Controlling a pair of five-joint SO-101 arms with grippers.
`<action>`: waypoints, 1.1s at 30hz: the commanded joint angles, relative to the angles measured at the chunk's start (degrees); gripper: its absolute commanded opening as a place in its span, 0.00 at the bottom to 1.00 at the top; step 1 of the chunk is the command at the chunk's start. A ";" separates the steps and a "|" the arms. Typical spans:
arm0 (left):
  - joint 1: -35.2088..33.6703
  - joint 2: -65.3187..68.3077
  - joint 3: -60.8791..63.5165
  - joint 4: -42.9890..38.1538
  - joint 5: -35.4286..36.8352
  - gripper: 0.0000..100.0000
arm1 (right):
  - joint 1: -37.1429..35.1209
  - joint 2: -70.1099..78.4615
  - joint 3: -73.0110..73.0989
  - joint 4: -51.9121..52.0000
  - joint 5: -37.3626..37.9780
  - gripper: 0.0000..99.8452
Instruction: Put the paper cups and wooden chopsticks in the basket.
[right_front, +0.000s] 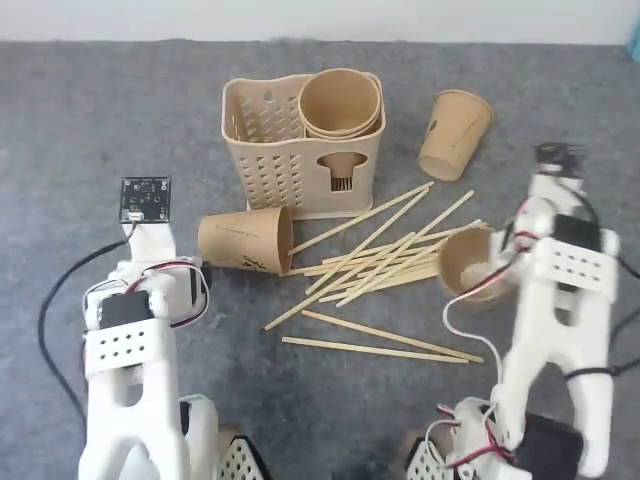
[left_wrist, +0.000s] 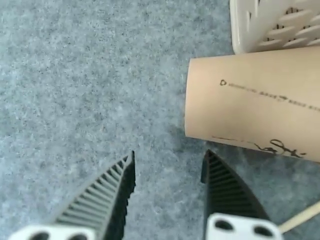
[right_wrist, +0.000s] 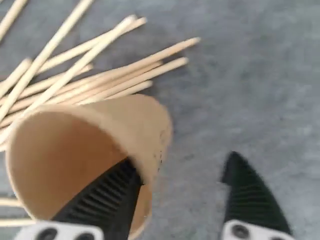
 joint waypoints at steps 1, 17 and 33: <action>-0.18 -1.93 0.13 -1.67 0.62 0.20 | 4.18 -0.40 -5.27 0.66 -0.53 0.07; -0.18 -1.85 0.84 -3.25 0.79 0.20 | 6.02 0.31 -24.18 11.82 -5.89 0.01; -0.18 -2.02 1.80 -4.13 0.70 0.20 | -15.96 16.66 -75.43 28.09 -25.85 0.01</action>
